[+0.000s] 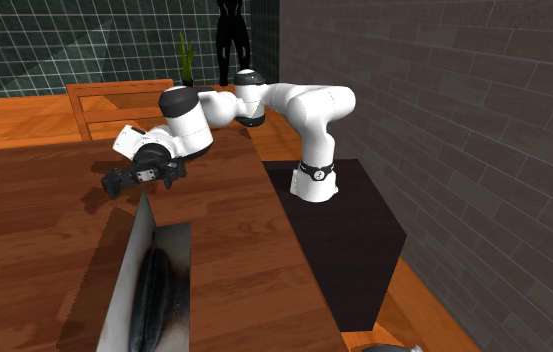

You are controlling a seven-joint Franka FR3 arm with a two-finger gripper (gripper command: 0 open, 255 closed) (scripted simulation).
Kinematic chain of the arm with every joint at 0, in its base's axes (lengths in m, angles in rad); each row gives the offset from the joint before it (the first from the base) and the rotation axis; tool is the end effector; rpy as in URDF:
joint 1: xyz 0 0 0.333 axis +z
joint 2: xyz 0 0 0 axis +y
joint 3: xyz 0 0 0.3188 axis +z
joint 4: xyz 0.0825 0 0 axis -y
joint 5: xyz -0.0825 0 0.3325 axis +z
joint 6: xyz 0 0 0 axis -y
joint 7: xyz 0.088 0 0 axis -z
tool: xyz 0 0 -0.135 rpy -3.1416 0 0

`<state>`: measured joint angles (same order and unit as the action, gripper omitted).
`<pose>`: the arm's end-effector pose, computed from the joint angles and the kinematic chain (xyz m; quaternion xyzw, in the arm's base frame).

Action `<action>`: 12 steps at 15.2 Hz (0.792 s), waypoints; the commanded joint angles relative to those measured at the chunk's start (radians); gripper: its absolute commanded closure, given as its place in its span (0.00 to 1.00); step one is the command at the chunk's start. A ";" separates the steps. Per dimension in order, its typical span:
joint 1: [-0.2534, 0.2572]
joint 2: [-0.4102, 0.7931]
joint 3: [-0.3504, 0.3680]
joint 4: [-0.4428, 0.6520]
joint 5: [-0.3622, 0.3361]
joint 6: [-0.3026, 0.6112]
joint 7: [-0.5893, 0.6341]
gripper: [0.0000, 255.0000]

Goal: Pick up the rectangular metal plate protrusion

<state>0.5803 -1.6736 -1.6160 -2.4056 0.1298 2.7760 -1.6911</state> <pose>0.2468 -0.4323 0.3028 -0.6602 -0.0402 -0.7425 0.1060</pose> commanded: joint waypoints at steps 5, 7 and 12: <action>0.022 -0.101 -0.006 0.009 0.014 -0.003 -0.010 1.00; 0.009 -0.102 -0.015 0.005 0.011 -0.013 -0.014 1.00; 0.021 -0.074 0.014 0.000 0.065 0.002 -0.029 1.00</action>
<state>0.5767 -1.6831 -1.6015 -2.3995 0.1811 2.7730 -1.7172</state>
